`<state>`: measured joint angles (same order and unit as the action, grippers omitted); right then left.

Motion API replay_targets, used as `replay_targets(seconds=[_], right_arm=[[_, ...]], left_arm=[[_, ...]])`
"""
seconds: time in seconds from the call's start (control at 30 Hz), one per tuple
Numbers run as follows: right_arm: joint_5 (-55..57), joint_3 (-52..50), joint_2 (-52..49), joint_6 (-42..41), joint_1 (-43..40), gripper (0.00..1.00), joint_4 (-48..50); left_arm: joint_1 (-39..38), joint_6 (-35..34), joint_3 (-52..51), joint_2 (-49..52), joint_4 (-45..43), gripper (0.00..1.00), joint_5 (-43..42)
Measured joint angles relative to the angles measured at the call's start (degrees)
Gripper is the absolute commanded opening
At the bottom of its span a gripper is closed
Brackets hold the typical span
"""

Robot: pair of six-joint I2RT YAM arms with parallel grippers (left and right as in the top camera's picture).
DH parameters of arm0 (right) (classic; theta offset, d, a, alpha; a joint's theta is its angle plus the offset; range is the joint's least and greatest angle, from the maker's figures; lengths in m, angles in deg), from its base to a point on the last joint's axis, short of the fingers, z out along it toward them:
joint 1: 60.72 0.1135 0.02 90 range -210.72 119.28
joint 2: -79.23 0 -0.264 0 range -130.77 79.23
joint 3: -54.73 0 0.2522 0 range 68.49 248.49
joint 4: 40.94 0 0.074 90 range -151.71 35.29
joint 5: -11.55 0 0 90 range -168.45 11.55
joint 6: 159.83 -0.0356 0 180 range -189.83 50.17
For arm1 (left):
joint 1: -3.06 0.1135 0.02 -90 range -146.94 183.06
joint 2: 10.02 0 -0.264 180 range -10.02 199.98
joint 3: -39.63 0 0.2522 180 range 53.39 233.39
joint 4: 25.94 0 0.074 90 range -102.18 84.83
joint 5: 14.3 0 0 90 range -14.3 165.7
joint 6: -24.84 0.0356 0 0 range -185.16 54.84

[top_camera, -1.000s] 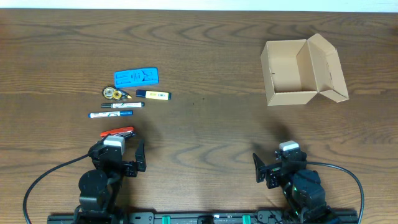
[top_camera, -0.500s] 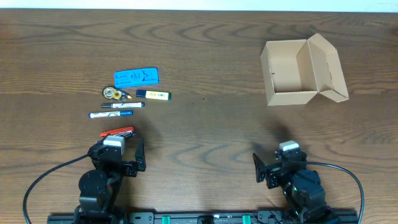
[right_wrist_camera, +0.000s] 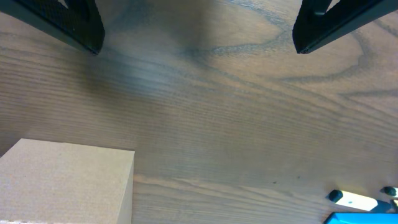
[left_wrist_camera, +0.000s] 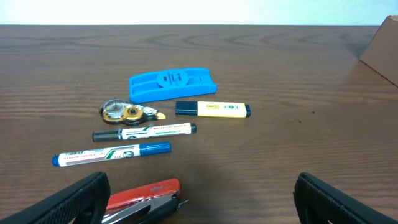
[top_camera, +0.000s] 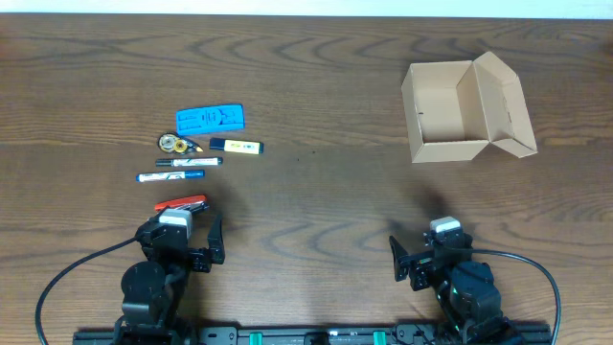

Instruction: Pack container

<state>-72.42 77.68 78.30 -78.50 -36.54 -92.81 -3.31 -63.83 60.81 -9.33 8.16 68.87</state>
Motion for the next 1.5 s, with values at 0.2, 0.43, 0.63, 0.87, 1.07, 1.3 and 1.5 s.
replay_targets(seconds=[0.2, 0.43, 0.63, 0.87, 1.07, 1.3, 1.5], right_arm=[[0.0, 0.0, 0.0, 0.0, 0.0, 0.99, 0.0], [0.0, 0.0, 0.0, 0.0, 0.0, 0.99, 0.0], [0.0, 0.0, 0.0, 0.0, 0.0, 0.99, 0.1], [-1.2, 0.0, 0.0, -3.9, 0.0, 0.99, 2.7], [-2.2, 0.0, 0.0, -24.3, 0.0, 0.99, 4.1], [-2.1, -0.3, -0.2, -32.6, 0.0, 0.99, 15.3], [-2.1, 1.9, -9.2, -32.7, -2.5, 0.94, 20.6]], left_arm=[[0.0, 0.0, 0.0, 0.0, 0.0, 0.95, 0.0], [0.0, 0.0, 0.0, 0.0, 0.0, 0.95, 0.0], [0.0, 0.0, 0.0, 0.0, 0.0, 0.95, 0.0], [0.0, 0.0, 0.0, 0.0, 0.0, 0.95, 0.0], [0.0, 0.0, 0.0, 0.0, 0.0, 0.95, 0.0], [0.0, 0.0, 0.0, 0.0, 0.0, 0.95, 0.0], [0.0, 0.0, 0.0, 0.0, 0.0, 0.95, 0.3]])
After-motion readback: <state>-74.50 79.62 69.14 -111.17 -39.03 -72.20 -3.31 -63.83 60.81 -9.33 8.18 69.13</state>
